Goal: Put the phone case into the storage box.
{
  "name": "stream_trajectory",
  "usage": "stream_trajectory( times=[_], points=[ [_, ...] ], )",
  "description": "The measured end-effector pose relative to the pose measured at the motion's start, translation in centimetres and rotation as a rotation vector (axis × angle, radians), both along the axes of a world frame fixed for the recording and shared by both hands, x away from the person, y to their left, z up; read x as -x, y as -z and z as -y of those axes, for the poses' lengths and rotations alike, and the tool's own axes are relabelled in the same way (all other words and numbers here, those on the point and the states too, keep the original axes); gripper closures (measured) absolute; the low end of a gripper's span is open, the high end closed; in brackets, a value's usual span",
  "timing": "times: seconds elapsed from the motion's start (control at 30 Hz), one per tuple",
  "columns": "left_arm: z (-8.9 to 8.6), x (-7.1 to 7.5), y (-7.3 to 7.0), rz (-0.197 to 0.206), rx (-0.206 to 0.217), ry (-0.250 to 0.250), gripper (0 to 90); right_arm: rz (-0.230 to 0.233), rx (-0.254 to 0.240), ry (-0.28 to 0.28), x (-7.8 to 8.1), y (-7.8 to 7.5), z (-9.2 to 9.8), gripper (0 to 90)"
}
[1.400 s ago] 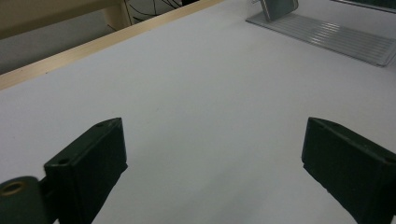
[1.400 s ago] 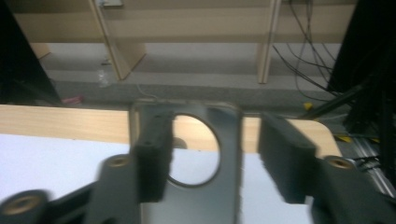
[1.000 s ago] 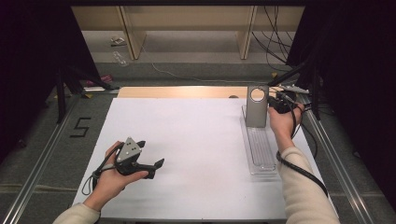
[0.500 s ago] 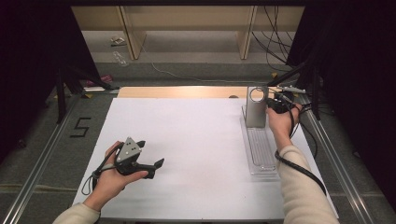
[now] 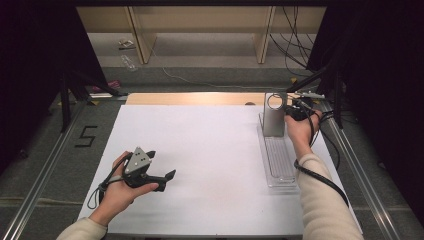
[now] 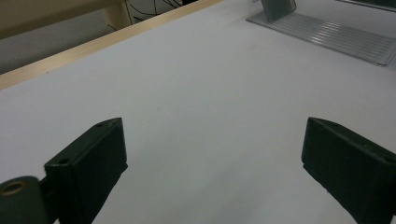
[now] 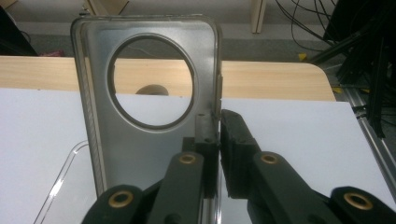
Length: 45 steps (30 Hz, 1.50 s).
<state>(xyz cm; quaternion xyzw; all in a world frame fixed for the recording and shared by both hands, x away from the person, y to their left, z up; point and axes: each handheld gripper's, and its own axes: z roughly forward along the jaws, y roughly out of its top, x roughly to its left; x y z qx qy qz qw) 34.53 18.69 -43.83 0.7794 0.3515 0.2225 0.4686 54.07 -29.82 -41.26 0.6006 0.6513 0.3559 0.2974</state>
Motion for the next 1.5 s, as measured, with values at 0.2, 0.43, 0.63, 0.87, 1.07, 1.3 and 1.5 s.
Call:
stream_trajectory(
  times=[0.2,0.43,0.63,0.87,1.07,1.3,1.5],
  points=[
    [0.0,0.0,0.0,0.0,-0.002,0.002,6.5,0.024,0.007,-0.025,0.1,-0.2,-0.1,84.6],
    [0.1,0.0,0.0,0.0,-0.003,0.001,6.5,0.046,0.012,-0.051,1.0,-0.7,-0.3,80.7],
    [0.1,0.0,0.0,-0.001,-0.002,0.002,6.5,0.064,0.023,-0.081,1.7,-1.3,-0.7,75.1],
    [0.1,0.0,0.0,0.0,0.0,0.003,6.5,0.087,0.029,-0.11,2.8,-1.9,-0.9,71.4],
    [0.1,0.1,0.0,0.001,0.001,0.003,6.4,0.105,0.033,-0.142,3.9,-2.4,-1.2,66.6],
    [0.1,0.1,0.0,0.002,0.002,0.003,6.4,0.118,0.037,-0.185,5.1,-2.8,-1.6,60.1],
    [0.1,0.1,0.0,0.002,0.003,0.003,6.4,0.121,0.039,-0.213,6.0,-2.9,-1.8,54.6]
  ],
)
